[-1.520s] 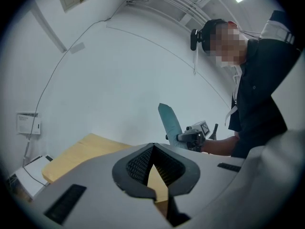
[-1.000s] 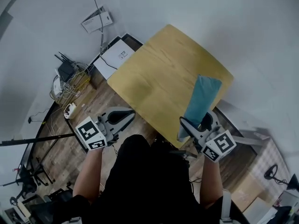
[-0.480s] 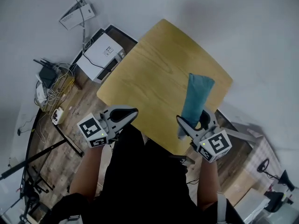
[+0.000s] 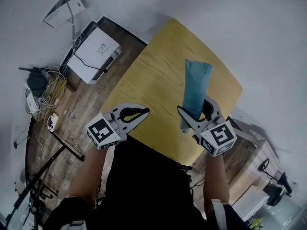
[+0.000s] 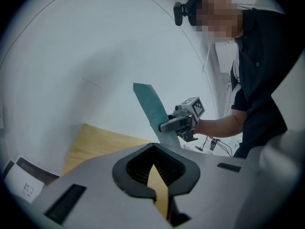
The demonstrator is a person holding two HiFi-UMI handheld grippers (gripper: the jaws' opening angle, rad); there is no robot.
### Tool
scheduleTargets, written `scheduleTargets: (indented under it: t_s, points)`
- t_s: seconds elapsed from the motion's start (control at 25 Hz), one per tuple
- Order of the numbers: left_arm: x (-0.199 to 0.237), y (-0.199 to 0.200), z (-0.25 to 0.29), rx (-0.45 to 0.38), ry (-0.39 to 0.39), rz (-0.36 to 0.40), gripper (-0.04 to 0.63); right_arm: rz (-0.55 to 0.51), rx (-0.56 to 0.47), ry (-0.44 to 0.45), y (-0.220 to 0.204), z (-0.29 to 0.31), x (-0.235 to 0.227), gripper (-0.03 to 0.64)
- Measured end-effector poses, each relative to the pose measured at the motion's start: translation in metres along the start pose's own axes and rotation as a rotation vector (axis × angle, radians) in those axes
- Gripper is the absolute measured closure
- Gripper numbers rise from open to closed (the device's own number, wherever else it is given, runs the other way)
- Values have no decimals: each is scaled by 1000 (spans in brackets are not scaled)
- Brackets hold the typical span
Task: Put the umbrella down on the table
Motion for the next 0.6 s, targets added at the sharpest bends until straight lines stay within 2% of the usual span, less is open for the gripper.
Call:
scheduleTargets:
  t_s: [0.16,0.6]
  points:
    - [31,-1,3,20,-5,30,584,0,86,-6,11,44,-14,301]
    - [98,-5,20,71,-54,-1,584,10,326,0,12,141,-57,301]
Point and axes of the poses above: the fingertips, and each gripper's own axes: z forward along the fingers, x to its left, y out of its top, the point moved 8 cm from there along -z, backward along the fingers, and after that the axes turned 13 degrees about x, right-handed, at the moved point
